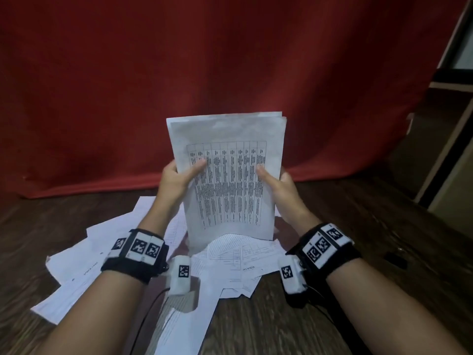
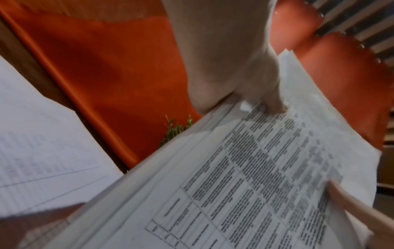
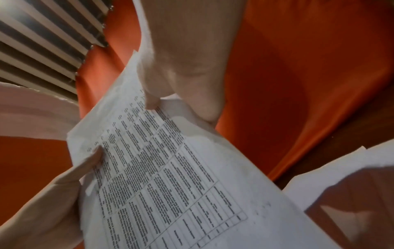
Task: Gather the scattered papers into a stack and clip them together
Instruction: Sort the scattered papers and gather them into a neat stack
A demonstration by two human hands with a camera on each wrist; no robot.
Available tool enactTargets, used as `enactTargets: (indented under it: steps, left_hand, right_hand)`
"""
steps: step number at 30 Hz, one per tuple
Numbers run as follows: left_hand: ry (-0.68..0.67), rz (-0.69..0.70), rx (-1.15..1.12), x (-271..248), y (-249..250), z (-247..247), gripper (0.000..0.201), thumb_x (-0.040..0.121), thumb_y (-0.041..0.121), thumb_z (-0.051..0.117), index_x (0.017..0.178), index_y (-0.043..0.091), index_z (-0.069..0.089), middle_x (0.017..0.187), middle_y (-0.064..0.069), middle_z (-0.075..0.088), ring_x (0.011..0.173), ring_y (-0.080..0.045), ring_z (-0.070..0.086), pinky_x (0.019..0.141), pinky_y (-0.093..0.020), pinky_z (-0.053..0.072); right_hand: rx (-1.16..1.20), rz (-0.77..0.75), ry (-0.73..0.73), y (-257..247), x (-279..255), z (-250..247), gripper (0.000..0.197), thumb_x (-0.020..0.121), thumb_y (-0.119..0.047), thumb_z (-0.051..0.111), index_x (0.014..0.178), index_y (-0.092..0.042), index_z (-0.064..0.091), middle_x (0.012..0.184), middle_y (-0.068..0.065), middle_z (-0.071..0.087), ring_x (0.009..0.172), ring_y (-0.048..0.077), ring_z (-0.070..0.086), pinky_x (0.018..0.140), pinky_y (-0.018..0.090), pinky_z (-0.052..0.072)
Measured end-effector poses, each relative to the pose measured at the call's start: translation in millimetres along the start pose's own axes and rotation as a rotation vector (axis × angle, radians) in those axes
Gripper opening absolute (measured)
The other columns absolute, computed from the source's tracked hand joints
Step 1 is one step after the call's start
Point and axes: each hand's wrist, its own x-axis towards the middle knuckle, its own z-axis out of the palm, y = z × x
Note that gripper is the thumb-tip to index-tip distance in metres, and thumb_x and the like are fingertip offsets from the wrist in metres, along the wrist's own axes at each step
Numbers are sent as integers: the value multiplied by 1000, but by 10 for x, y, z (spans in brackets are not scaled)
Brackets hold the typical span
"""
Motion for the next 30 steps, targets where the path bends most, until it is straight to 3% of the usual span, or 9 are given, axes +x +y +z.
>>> enactTargets:
  steps: [2,4,6,9,12,17,19,25,30]
  left_hand:
    - [15,57,46,7,45,106,34,81,41,89,102,17,78,100,-2,82,98,-25,79,94,-54,62]
    - [70,166,65,45,133,192,11,86,27,85,93,22,77,86,9,81,86,-11,78,82,-37,66]
    - [71,199,49,57,193,215,12,87,17,83,94,23,75,84,15,81,84,-4,77,79,-27,64]
    - [-83,27,92,57,23,109,28,83,33,85,106,21,76,105,2,82,102,-17,78,99,-45,61]
    - [-233,-135,213,1,-233,-6,39,80,39,86,115,24,75,119,1,79,113,-19,75,109,-52,54]
    - [-30,-84,226,11,-333,-281,27,82,35,87,101,17,81,103,-4,82,99,-26,79,100,-54,59]
    - [0,-80,197,19,-290,-443,32,78,39,87,98,14,81,101,-7,82,98,-28,78,100,-52,59]
    - [-174,-79,97,-56,-70,-415,36,80,25,80,113,14,76,112,1,81,109,-16,76,97,-28,58]
    - [-201,-129,173,56,-22,-227,33,89,37,77,113,14,78,108,-4,81,97,-19,77,90,-38,60]
  right_hand:
    - [2,13,-2,-85,10,23,20,94,-27,75,109,-15,72,107,6,79,99,20,77,95,39,60]
    - [9,-42,10,-170,37,17,17,93,-28,76,104,-15,74,98,3,80,97,22,77,92,39,61]
    - [-5,-60,31,-196,55,-17,19,92,-31,77,103,-16,75,98,3,80,99,25,77,89,39,62]
    - [-119,20,-14,-42,49,-132,19,92,-30,77,104,-16,76,103,5,80,99,22,77,92,40,60]
    - [-285,69,-118,170,31,-260,22,94,-28,74,110,-13,76,105,1,80,99,15,77,93,36,58]
    - [-523,219,-363,226,54,-398,37,96,-27,72,131,-13,66,118,-3,75,102,10,73,86,28,56]
    - [-556,237,-426,205,41,-399,45,94,-40,70,132,-18,63,125,-7,71,112,9,69,95,32,51]
    - [-176,221,-296,88,72,-66,60,78,-44,79,127,-15,64,127,8,73,118,28,70,105,45,54]
    - [-100,135,-159,136,57,-92,25,101,-16,64,123,-5,70,122,18,74,113,34,72,99,47,58]
